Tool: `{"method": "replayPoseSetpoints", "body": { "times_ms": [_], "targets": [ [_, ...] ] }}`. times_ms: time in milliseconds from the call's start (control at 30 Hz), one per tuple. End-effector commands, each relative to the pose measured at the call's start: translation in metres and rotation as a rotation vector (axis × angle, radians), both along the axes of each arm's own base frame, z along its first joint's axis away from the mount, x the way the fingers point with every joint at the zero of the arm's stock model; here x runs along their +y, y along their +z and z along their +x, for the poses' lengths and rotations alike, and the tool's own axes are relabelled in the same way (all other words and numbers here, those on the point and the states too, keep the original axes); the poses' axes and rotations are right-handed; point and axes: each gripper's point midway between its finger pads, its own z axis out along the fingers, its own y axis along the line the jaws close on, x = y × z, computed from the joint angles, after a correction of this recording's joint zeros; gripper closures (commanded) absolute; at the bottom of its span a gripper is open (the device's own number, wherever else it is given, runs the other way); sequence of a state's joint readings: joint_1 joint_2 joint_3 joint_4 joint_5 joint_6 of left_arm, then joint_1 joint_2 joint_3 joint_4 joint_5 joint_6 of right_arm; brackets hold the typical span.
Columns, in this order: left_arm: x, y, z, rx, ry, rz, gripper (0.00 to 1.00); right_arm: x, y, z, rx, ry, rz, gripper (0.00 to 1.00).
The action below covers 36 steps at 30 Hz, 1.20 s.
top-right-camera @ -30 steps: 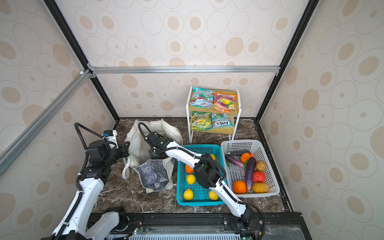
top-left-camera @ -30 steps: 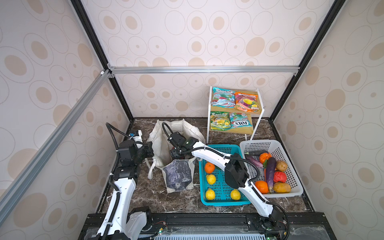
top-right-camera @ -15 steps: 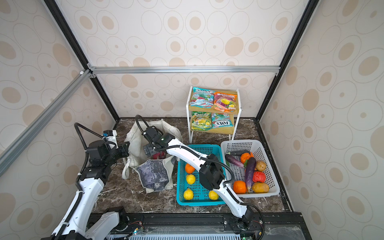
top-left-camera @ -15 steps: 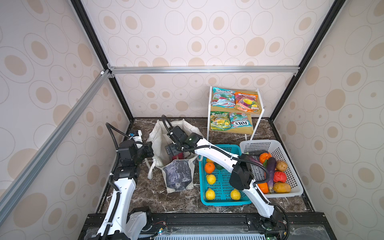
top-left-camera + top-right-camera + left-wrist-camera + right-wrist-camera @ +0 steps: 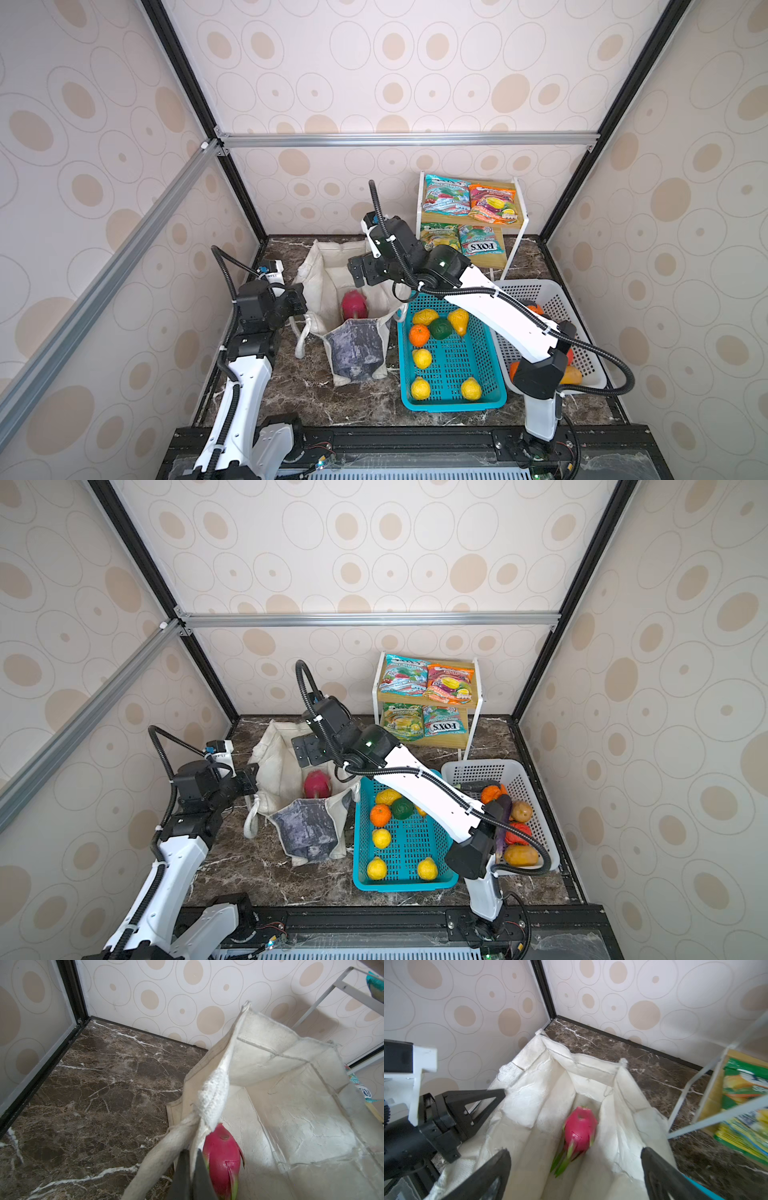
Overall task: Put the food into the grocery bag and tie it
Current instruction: 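Open the right gripper to drop the dragon fruit and withdraw toward the baskets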
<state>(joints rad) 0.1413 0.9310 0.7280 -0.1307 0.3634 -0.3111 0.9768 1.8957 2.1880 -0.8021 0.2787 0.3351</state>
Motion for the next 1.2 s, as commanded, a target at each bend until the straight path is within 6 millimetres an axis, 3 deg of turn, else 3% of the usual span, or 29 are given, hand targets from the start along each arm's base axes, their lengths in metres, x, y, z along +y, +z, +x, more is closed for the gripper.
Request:
{"method": "replayPoseSetpoints", "body": {
  "times_ms": [0,200,367,567,667,767,1033,1167],
  "targets": [
    [0.004,0.01,0.0,-0.028,0.01,0.017,1.0,-0.034,-0.005,-0.005,-0.038,-0.059,-0.097,0.0],
    [0.003,0.009,0.0,-0.027,0.009,0.015,1.0,-0.083,-0.002,-0.023,-0.073,-0.109,-0.06,0.0],
    [0.003,0.011,-0.001,-0.032,0.009,0.017,1.0,-0.125,-0.015,-0.036,-0.061,-0.157,0.042,0.0],
    [0.002,0.009,0.0,-0.028,0.002,0.012,1.0,-0.183,-0.07,-0.036,0.07,-0.268,0.061,0.0],
    [0.003,0.009,0.0,-0.028,0.005,0.013,1.0,-0.203,-0.102,-0.036,0.143,-0.303,0.098,0.0],
    [0.003,0.008,0.0,-0.024,0.006,0.012,1.0,-0.212,-0.126,-0.036,0.166,-0.317,0.088,0.0],
    [0.003,0.007,0.0,-0.02,0.007,0.014,1.0,-0.212,-0.179,-0.032,0.259,-0.343,0.023,0.0],
    [0.002,0.008,0.0,-0.023,0.004,0.013,1.0,-0.21,-0.201,-0.025,0.295,-0.346,-0.015,0.09]
  ]
}}
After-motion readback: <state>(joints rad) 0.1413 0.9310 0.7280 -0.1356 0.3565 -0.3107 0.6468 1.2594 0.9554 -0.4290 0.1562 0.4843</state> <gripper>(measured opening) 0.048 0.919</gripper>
